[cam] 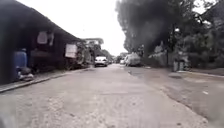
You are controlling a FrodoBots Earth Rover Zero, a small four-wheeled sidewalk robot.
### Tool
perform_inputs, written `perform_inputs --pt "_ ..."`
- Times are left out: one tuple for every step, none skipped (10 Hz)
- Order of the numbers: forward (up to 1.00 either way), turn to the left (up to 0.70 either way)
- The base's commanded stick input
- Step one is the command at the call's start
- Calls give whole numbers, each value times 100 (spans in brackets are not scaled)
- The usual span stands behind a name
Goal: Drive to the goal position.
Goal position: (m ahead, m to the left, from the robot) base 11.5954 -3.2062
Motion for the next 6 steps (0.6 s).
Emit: perform_inputs --pt "100 0" --pt "100 0" --pt "100 0" --pt "100 0" --pt "100 0" --pt "100 13"
